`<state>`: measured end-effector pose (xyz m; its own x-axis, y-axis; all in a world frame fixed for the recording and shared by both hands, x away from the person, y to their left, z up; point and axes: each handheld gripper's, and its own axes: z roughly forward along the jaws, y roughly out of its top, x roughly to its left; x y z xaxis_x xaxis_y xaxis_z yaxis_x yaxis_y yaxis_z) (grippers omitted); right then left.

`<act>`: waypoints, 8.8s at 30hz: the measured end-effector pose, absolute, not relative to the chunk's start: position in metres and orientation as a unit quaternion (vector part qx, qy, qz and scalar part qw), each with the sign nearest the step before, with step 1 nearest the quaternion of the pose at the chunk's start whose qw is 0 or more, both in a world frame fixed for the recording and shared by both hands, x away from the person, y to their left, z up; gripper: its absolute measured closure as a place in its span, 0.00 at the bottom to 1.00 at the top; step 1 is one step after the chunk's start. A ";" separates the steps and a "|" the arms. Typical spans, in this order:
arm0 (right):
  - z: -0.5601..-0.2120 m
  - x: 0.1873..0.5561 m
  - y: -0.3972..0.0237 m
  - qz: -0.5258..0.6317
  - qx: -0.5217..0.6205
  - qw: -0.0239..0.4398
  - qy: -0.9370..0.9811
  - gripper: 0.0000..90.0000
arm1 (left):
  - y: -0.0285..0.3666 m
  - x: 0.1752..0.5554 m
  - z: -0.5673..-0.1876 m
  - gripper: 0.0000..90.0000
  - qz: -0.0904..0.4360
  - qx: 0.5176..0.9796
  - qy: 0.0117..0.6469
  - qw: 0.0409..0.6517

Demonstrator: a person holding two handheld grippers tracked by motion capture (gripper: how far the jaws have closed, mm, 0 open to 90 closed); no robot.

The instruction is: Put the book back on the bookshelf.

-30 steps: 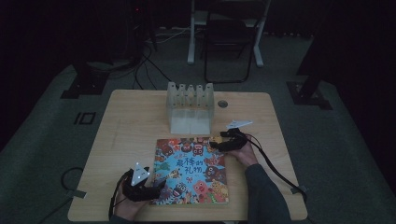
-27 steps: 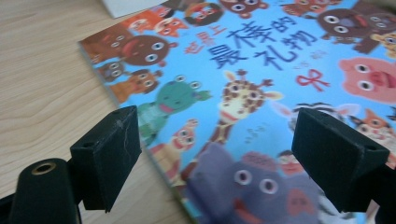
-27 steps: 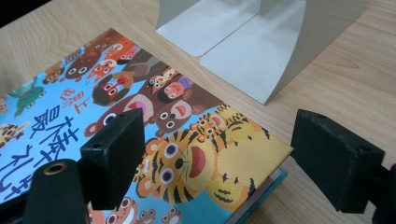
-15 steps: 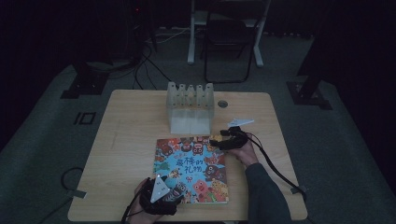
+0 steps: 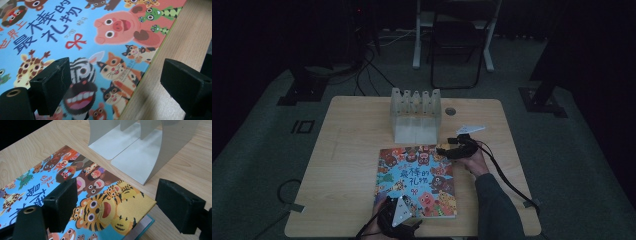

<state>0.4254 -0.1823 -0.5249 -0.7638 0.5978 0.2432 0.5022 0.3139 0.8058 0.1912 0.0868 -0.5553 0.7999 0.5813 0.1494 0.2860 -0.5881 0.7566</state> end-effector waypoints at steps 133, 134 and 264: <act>-0.484 0.376 -0.157 0.497 0.348 -0.090 0.790 0.71 | 0.122 0.180 -0.514 0.21 0.250 0.788 0.289 0.483; -0.482 0.375 -0.157 0.498 0.346 -0.089 0.790 0.71 | 0.124 0.181 -0.513 0.22 0.254 0.786 0.293 0.481; -0.437 0.312 -0.203 0.603 0.163 0.088 0.776 0.75 | 0.185 0.335 -0.492 0.12 0.098 0.771 0.368 0.511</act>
